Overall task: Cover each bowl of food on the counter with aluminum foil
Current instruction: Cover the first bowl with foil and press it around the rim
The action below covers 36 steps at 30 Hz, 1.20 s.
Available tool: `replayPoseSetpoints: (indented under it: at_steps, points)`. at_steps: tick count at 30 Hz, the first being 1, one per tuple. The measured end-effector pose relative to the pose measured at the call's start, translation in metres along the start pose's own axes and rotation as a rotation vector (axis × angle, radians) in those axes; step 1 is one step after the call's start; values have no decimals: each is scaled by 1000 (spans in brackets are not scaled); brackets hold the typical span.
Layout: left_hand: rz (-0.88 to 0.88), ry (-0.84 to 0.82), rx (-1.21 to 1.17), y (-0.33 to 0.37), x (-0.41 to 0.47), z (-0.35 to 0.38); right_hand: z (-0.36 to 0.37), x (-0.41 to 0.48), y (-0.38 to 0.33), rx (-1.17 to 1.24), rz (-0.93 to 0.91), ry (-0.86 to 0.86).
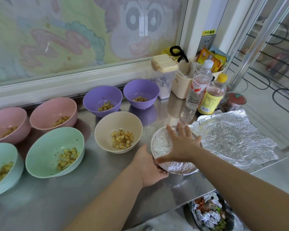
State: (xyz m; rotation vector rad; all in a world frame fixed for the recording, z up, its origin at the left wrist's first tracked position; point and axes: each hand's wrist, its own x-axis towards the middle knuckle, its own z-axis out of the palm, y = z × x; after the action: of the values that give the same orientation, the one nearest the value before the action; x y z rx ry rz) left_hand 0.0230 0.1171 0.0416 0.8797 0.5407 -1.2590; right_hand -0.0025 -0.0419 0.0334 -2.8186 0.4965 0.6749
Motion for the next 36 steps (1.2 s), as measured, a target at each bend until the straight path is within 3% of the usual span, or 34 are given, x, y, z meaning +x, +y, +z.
replayPoseSetpoints:
  at_steps: [5, 13, 19, 30, 36]
  points:
    - [-34, -123, -33, 9, -4, -1, 1, 2, 0, 1, 0, -8]
    - [-76, -131, -51, 10, 9, -13, 1, 3, 1, -9, -5, -12]
    - [-57, -255, -144, 6, 15, -19, 4, 3, 1, -13, -4, -5]
    - [13, -214, -175, -3, 7, -16, 4, 5, 0, -39, 8, -15]
    - [27, -281, -234, 2, 15, -19, 6, 4, -4, -20, 59, 17]
